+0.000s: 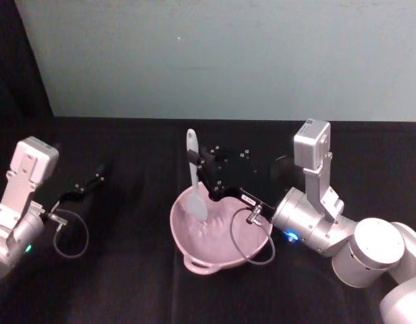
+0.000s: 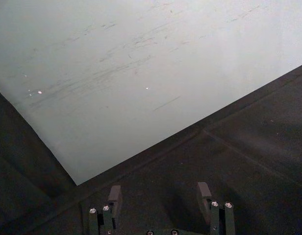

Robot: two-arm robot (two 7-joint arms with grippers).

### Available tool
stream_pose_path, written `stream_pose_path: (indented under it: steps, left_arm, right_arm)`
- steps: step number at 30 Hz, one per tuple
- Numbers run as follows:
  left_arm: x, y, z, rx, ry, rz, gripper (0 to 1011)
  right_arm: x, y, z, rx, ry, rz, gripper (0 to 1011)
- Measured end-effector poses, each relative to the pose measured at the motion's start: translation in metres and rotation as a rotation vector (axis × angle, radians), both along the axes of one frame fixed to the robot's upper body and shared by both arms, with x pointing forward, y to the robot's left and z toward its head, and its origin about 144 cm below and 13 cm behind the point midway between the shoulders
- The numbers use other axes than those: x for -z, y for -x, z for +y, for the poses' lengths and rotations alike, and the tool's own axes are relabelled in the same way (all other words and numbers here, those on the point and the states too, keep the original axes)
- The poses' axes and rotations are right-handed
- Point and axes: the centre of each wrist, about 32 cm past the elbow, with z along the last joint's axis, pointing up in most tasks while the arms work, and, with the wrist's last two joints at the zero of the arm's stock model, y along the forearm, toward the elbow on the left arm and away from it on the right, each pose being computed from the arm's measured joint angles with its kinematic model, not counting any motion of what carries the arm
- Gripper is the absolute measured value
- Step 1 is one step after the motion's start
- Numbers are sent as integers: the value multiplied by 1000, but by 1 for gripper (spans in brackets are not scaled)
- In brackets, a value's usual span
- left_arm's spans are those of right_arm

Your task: Use the one hand to pick up the spoon and stir the clear water in the bowl.

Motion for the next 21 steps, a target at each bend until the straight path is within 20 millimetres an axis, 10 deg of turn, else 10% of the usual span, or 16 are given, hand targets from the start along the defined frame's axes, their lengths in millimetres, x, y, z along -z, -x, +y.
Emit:
stream_pose_path:
  steps: [21]
  left_arm:
    - [0, 0, 0, 0, 0, 0, 1005]
  right_arm:
    - [-4, -3, -46, 178, 63, -17, 114]
